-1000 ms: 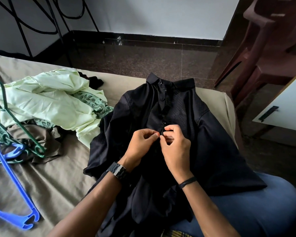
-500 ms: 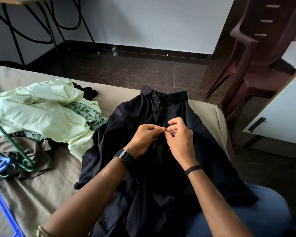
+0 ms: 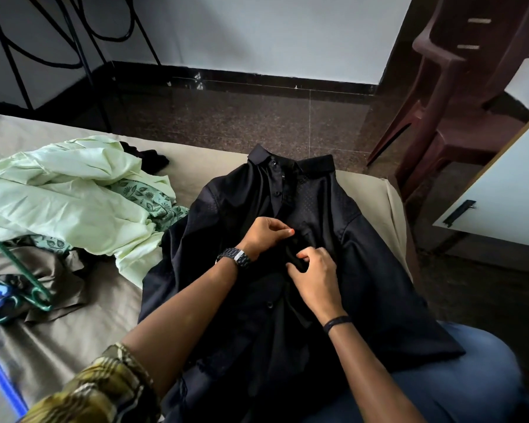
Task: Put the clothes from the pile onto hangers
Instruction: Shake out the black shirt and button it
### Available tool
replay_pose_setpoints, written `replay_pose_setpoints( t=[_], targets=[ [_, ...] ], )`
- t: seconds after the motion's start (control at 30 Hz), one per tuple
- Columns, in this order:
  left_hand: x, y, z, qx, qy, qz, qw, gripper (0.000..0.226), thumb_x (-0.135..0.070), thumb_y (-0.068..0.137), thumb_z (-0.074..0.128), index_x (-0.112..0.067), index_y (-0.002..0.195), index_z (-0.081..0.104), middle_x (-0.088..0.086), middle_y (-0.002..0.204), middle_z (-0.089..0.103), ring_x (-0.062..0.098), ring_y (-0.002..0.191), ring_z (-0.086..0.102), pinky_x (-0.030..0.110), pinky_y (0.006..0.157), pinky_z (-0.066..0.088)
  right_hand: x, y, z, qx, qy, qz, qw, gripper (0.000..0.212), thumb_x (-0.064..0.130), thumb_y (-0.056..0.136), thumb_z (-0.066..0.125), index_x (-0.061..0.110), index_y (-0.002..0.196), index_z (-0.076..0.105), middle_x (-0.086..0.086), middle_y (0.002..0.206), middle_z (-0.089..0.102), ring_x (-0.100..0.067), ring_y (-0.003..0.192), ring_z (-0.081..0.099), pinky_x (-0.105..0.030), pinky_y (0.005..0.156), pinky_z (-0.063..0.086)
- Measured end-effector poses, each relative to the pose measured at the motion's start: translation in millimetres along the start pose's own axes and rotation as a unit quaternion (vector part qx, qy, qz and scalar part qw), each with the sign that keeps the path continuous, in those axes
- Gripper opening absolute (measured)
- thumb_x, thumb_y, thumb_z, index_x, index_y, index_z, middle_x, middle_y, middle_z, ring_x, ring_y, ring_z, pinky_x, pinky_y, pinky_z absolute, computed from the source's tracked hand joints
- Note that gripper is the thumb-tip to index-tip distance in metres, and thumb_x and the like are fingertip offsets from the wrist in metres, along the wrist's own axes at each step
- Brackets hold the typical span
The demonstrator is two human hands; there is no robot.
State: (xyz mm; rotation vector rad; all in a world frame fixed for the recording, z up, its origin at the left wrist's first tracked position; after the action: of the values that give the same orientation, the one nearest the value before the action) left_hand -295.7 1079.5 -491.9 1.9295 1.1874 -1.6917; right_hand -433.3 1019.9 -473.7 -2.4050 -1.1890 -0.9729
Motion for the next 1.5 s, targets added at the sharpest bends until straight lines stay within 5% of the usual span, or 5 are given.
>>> replay_pose_setpoints(
  t=[0.3,0.63,0.77,0.97,1.5],
  targets=[
    [1.5,-42.2,-15.7,-0.088,0.094,0.045,0.991,0.008,-0.009,0.083,0.07,-0.013,0.09,0.067,0.0,0.076,0.067,0.007,0.055,0.06,0.014,0.054,0.05,0.3,-3.6,3.3,0.034,-0.077,-0.03,0.996,0.037,0.025,0.085,0.069,0.008,0.116,0.063,-0.007,0.111,0.057,-0.023,0.11,0.049,-0.025,0.094,0.038],
    [25.9,-75.4,3.8,-0.102,0.138,0.027,0.985,0.016,-0.01,0.082,0.069,-0.014,0.098,0.071,-0.005,0.085,0.068,0.003,0.081,0.061,0.009,0.072,0.044,-4.6,-9.8,-1.6,0.005,0.026,-0.055,0.998,0.021,-0.001,0.084,0.057,0.014,0.098,0.054,0.002,0.072,0.062,-0.022,0.083,0.057,-0.017,0.068,0.033],
    [20.4,-73.8,10.6,-0.098,0.165,0.025,0.981,0.017,-0.011,0.085,0.062,-0.015,0.1,0.069,-0.004,0.079,0.064,0.01,0.08,0.06,0.017,0.069,0.044,-5.8,-10.2,-1.0,-0.011,0.042,-0.034,0.998,0.008,0.014,0.084,0.06,0.017,0.084,0.052,0.0,0.071,0.059,-0.023,0.078,0.057,-0.024,0.064,0.036],
    [21.9,-72.9,17.3,-0.071,0.219,0.034,0.973,0.035,-0.008,0.088,0.054,-0.02,0.12,0.064,0.004,0.105,0.068,0.016,0.101,0.062,0.026,0.087,0.047,-8.9,-7.2,1.6,0.007,0.018,0.023,1.0,0.028,0.035,0.08,0.073,0.012,0.091,0.061,0.003,0.075,0.061,-0.018,0.085,0.057,-0.033,0.077,0.049],
    [21.3,-73.9,22.6,-0.062,0.246,0.08,0.964,0.013,-0.028,0.088,0.063,-0.018,0.094,0.069,-0.001,0.091,0.067,0.015,0.088,0.061,0.033,0.077,0.05,-15.5,-10.8,-13.2,-0.063,0.089,0.007,0.994,0.024,0.015,0.083,0.064,0.004,0.063,0.056,-0.005,0.065,0.056,-0.017,0.06,0.051,-0.023,0.056,0.035]
  ],
)
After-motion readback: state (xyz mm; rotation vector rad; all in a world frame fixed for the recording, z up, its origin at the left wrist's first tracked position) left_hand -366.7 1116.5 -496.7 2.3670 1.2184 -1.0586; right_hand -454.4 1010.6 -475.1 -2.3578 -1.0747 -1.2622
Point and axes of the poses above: each hand's wrist, its own y-axis towards the middle knuckle, its own z-axis out of the palm, x = y × z, the point moved 5 cm from there along y, towards the middle knuckle
